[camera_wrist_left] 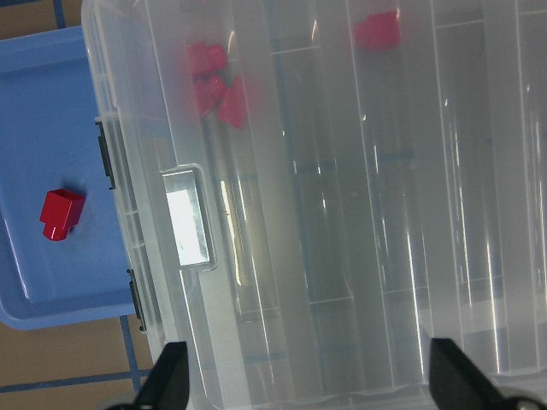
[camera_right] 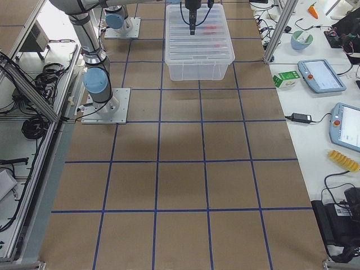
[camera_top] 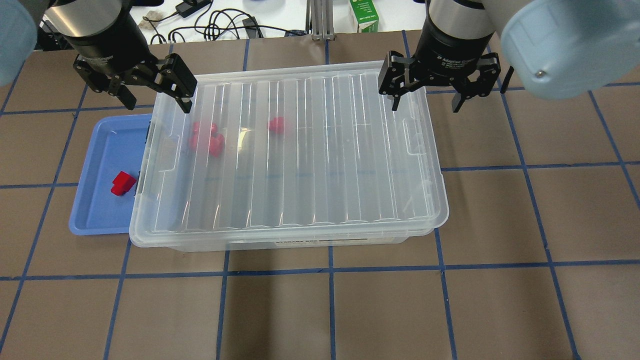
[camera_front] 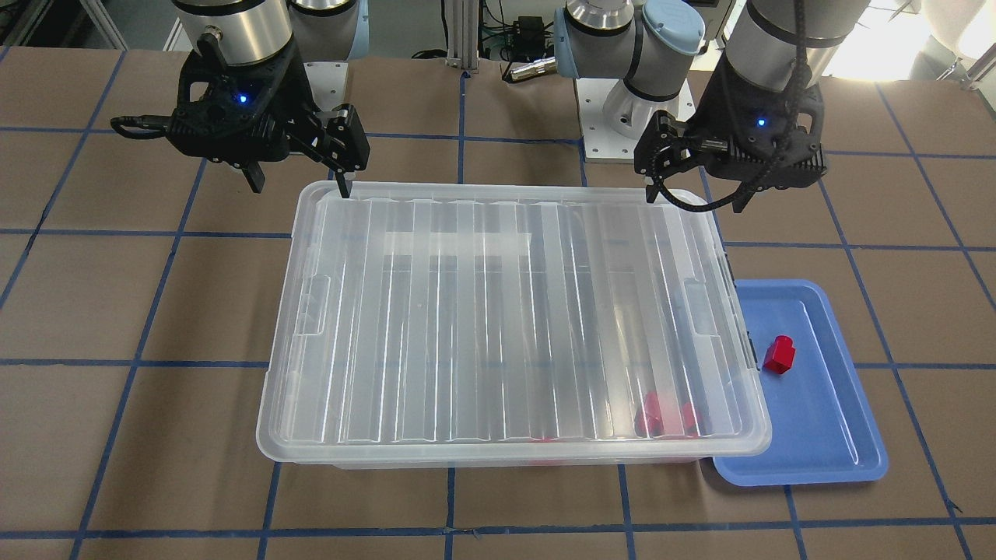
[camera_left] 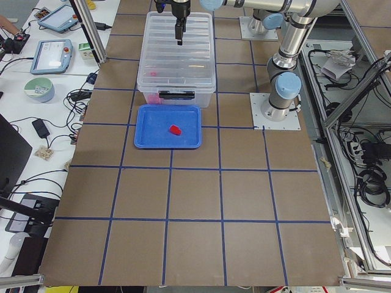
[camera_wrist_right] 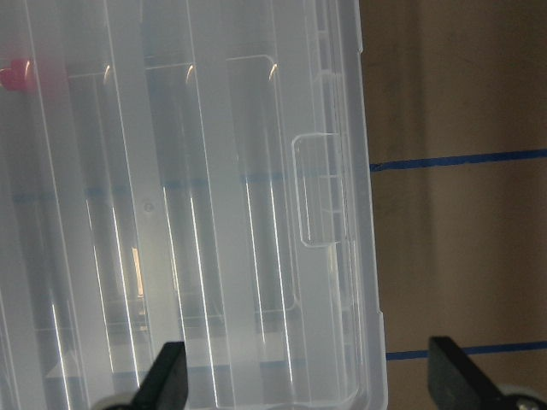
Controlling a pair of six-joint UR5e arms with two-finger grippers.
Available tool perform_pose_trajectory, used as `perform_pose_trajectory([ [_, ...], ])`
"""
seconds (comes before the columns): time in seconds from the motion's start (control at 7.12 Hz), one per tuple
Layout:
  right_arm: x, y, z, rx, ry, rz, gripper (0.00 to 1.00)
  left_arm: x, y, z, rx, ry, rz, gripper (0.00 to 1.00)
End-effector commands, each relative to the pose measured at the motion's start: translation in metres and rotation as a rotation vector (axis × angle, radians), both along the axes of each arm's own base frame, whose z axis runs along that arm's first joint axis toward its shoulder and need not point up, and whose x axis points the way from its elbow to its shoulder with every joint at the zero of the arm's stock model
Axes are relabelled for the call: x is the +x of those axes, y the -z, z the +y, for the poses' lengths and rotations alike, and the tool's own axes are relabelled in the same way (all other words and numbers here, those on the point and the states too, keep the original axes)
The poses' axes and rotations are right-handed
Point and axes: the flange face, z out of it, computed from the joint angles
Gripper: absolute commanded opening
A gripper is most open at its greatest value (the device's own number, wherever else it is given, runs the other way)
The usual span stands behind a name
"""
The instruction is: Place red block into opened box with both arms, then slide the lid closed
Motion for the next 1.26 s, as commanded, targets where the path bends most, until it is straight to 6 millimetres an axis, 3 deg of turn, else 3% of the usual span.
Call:
perform_pose_trajectory([
  [0.0,0.000,0.000,0.000,-0.003,0.000,-0.002,1.00,0.000,-0.001,0.001,0.000,-0.007,-0.002,1.00],
  [0.7,-0.003,0.008,-0.005,0.008,0.004,-0.006,1.00,0.000,-0.004,0.004,0.007,-0.027,-0.004,1.00],
  [0.84,-0.002,0.027,-0.012,0.043,0.007,0.001,1.00,0.001,-0.004,0.003,0.006,-0.027,-0.004,1.00],
  [0.98,-0.001,0.071,-0.036,0.058,0.012,0.003,1.00,0.001,-0.004,0.003,0.006,-0.028,-0.004,1.00],
  [1.12,-0.001,0.103,-0.052,0.032,0.012,0.004,1.00,0.000,-0.005,0.004,0.006,-0.027,-0.002,1.00],
])
